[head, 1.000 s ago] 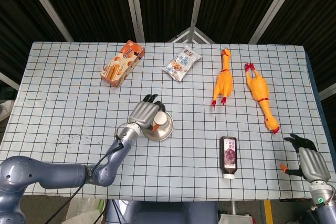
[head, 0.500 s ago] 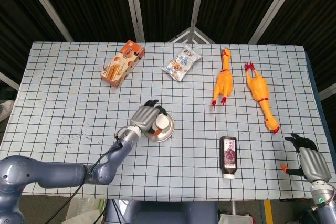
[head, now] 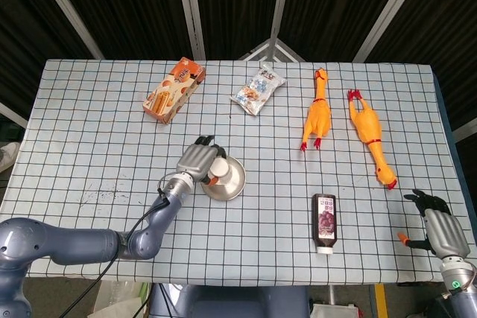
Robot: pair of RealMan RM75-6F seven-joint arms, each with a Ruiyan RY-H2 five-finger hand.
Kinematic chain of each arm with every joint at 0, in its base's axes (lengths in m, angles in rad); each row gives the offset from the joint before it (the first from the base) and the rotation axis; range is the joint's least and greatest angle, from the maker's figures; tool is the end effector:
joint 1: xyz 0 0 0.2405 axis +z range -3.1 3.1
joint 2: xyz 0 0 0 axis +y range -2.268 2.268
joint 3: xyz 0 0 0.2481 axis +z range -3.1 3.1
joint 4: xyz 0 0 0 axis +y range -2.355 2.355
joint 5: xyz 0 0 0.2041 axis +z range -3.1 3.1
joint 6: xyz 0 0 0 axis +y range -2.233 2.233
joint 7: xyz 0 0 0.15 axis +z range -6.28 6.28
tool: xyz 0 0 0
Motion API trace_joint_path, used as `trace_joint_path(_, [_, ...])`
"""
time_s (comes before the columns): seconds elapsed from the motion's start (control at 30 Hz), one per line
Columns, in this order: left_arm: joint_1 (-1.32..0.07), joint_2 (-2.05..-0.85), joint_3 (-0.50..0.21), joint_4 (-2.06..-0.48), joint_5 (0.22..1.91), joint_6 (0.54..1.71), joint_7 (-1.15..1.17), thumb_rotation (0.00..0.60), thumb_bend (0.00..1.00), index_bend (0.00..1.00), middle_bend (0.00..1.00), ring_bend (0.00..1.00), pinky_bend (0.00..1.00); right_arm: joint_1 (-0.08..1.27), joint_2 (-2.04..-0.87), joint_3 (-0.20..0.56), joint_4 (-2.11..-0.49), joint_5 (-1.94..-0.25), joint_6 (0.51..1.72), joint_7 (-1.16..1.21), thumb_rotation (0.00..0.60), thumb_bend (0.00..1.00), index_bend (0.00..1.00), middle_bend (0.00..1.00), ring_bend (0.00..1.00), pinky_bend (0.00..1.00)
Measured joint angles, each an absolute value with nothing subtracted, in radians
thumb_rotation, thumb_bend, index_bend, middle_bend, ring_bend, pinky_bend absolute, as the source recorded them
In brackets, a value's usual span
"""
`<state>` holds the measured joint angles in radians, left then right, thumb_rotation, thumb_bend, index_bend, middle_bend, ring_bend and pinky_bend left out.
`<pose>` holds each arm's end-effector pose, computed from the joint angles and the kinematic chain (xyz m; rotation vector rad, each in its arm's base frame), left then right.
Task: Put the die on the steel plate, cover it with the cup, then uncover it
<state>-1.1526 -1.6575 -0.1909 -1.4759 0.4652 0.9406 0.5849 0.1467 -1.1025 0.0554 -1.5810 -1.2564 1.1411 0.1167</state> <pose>-0.0484 0.3716 -0.0572 -1.9086 -1.0971 -0.7714 -0.3486 -0.1973 0.1388 1.3083 -1.2829 0.6930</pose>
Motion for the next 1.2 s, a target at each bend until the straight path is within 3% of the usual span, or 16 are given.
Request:
trace_joint_path(0.3, [-1.146, -1.713, -0.154, -1.419, 0.559, 1.040, 0.650, 0.600, 0.52, 0.61, 0.25, 0.00, 0.00, 0.146, -1.100, 0.054, -1.585, -1.259, 1.141, 0.119, 0.600, 0.23, 0.21, 0.11, 0.10, 0.00])
trace_joint_path(1.2, [-1.089, -1.720, -0.203, -1.414, 0.615, 0.855, 0.466, 0.600, 0.52, 0.61, 0.25, 0.00, 0.00, 0.145, -1.098, 0.054, -1.584, -1.261, 1.144, 0.128, 0.600, 0.23, 0.21, 0.11, 0.10, 0.00])
